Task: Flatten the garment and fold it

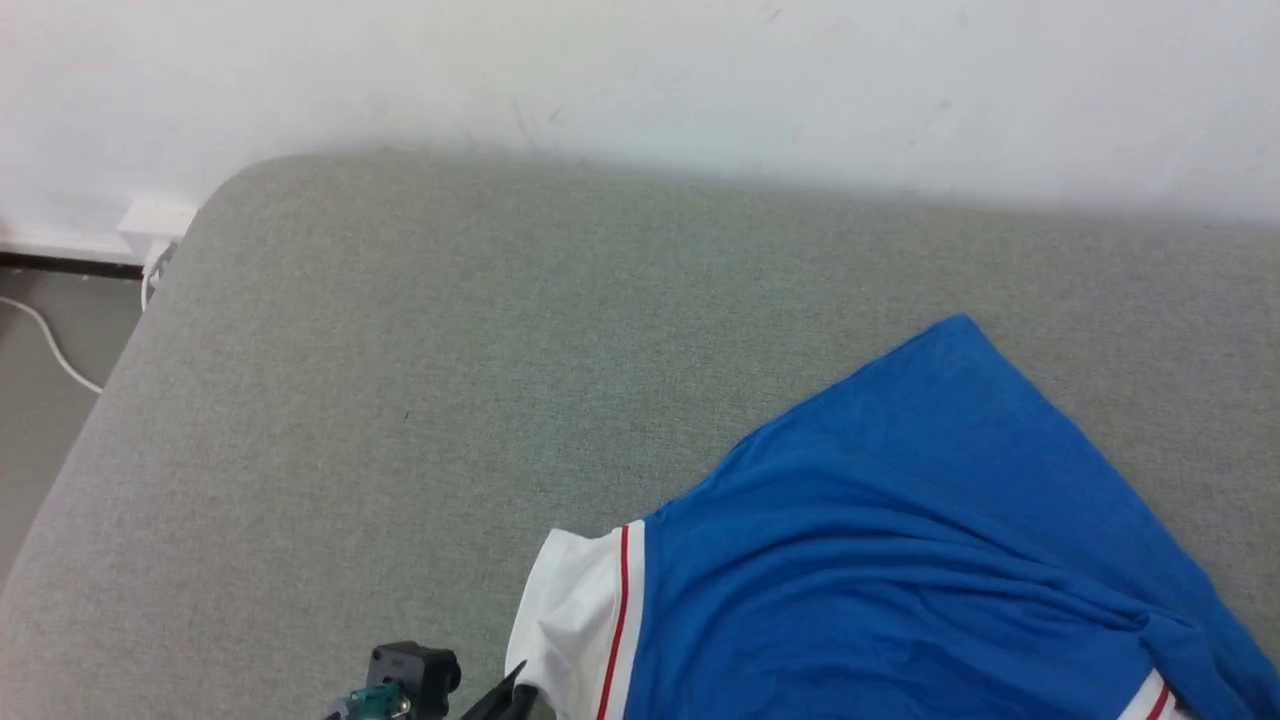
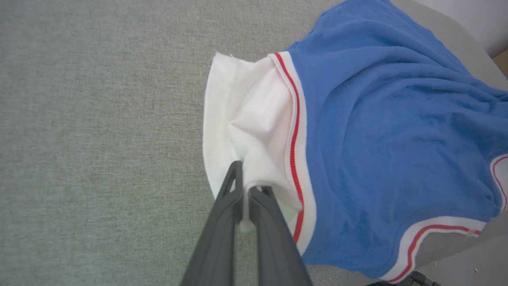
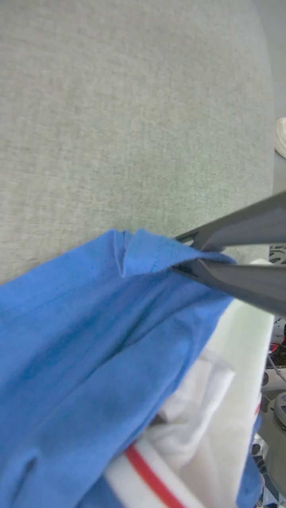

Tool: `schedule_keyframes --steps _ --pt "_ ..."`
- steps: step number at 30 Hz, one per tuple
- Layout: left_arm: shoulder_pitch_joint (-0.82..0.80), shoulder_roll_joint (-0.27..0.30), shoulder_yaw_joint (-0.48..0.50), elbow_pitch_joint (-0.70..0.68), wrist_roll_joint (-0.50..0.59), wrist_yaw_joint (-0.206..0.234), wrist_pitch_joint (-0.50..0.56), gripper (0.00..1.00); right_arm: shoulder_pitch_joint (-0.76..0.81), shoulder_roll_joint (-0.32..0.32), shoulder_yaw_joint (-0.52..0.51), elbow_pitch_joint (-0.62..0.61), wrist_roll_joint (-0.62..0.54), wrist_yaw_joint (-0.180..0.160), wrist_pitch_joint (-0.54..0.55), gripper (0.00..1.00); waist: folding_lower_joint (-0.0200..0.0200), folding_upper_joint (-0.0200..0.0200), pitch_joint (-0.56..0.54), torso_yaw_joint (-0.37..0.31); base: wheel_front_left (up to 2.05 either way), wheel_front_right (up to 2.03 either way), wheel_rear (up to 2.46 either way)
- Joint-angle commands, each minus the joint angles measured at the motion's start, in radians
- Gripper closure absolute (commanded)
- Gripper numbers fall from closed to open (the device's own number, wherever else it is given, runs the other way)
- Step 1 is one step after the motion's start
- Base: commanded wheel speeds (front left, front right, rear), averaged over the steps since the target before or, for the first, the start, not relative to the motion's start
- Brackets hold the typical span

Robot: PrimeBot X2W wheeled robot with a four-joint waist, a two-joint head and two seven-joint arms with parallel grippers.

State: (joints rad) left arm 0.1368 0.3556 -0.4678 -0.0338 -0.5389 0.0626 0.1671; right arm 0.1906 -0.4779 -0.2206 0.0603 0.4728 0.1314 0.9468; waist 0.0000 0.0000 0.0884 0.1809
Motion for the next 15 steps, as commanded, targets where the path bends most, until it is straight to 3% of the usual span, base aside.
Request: schedule_keyframes --steps 1,8,15 --pt "-0.017 0.002 -0.002 0.003 -0.004 -0.004 -0.003 1.00 -0.019 0.007 -0.009 -0.023 -0.019 -0.001 -0.014 0.00 0.0000 0.0000 0.011 0.012 0.00 0.00 0.00" --pt "-0.038 0.000 -0.016 -0.012 0.006 -0.007 -0.002 1.00 -0.161 -0.001 0.003 -0.113 -0.009 -0.001 -0.024 0.00 0.0000 0.0000 0.050 0.058 0.00 0.00 0.00" --pt "-0.068 -0.014 -0.037 -0.038 0.019 -0.012 -0.004 1.00 -0.346 -0.017 0.094 -0.135 -0.019 -0.001 0.003 0.00 0.0000 0.0000 0.104 0.120 0.00 0.00 0.00"
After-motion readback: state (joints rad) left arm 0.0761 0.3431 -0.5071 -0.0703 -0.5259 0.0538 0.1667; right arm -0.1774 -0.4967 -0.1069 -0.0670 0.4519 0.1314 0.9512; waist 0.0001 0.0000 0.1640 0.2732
